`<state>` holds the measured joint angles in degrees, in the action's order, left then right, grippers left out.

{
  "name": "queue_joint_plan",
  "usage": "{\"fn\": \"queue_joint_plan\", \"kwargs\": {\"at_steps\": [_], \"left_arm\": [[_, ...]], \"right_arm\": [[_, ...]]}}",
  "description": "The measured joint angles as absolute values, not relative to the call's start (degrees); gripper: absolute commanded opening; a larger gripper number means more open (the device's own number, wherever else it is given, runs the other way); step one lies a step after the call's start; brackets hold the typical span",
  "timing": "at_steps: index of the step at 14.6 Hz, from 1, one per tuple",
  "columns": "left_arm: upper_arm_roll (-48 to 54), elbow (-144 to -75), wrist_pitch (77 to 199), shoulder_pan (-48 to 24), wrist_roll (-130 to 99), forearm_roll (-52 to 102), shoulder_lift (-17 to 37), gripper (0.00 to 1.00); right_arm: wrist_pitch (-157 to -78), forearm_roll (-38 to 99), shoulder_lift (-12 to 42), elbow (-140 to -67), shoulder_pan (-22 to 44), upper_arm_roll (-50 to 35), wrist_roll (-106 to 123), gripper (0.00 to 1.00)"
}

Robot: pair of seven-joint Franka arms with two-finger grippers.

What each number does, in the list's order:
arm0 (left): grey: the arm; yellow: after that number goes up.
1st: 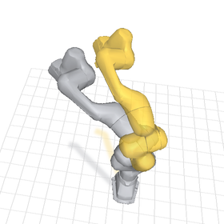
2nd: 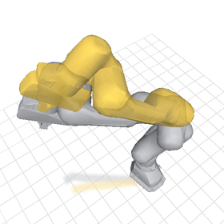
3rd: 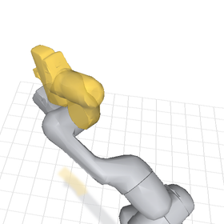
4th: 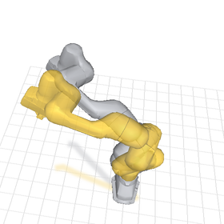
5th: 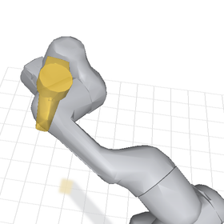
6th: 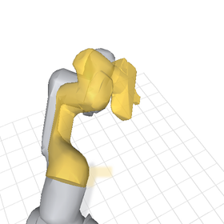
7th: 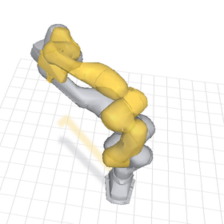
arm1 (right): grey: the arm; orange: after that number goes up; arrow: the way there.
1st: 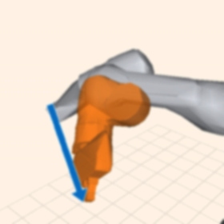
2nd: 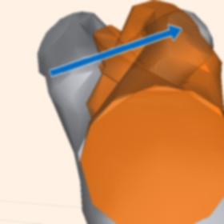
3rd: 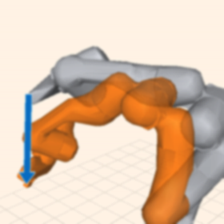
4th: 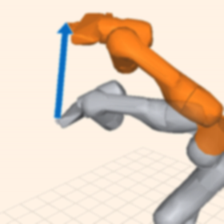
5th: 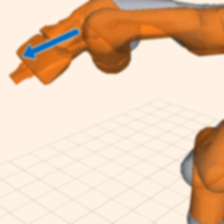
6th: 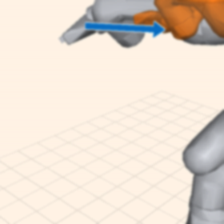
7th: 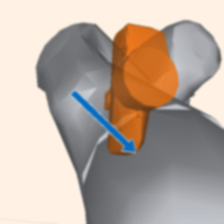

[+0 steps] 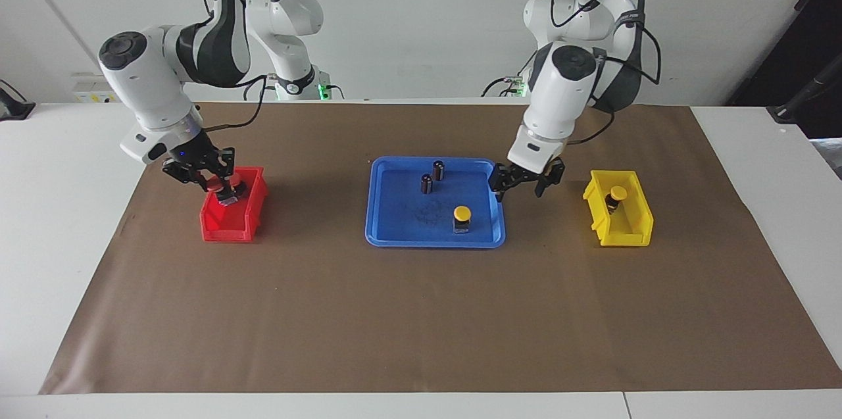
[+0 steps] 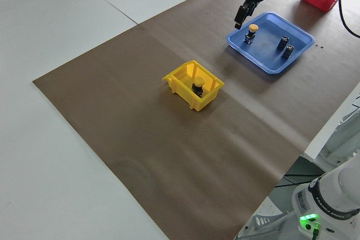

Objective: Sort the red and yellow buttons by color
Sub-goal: 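Carry the red button to the red bin while the left gripper reaches, then drop the red button into the red bin while the left gripper grasps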

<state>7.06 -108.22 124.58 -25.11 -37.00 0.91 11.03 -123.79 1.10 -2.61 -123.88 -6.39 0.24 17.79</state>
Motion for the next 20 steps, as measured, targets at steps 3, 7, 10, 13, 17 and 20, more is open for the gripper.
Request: {"fn": "queue_joint_plan", "kwargs": {"at_steps": [3,7,10,13,17,20], "left_arm": [[7.01,-105.71,125.37,-28.75,-41.65,0.91,15.05,0.94],[6.98,-105.41,127.15,-30.55,-43.53,0.91,18.45,0.88],[6.79,-105.39,128.04,-30.55,-43.54,0.91,19.19,0.84],[6.69,-105.3,129.31,-30.54,-43.55,0.9,19.19,0.78],[6.55,-105.3,129.97,-30.49,-43.63,0.9,19.19,0.43],[6.37,-105.3,130.18,-30.44,-43.7,0.91,19.2,0.01]], "right_arm": [[-129.64,1.1,-2.57,-127.69,-6.41,0.36,17.79,0.12],[-133.91,1.1,-2.0,-130.65,-6.51,0.44,17.79,0.12],[-136.72,1.1,-0.35,-131.01,-6.51,0.43,17.79,0.12],[-138.8,1.1,0.56,-131.69,-6.51,0.43,17.79,0.12],[-140.06,1.1,0.57,-132.82,-6.5,0.43,17.79,0.48],[-139.33,1.1,0.52,-132.56,-6.47,0.41,17.79,0.71]]}}
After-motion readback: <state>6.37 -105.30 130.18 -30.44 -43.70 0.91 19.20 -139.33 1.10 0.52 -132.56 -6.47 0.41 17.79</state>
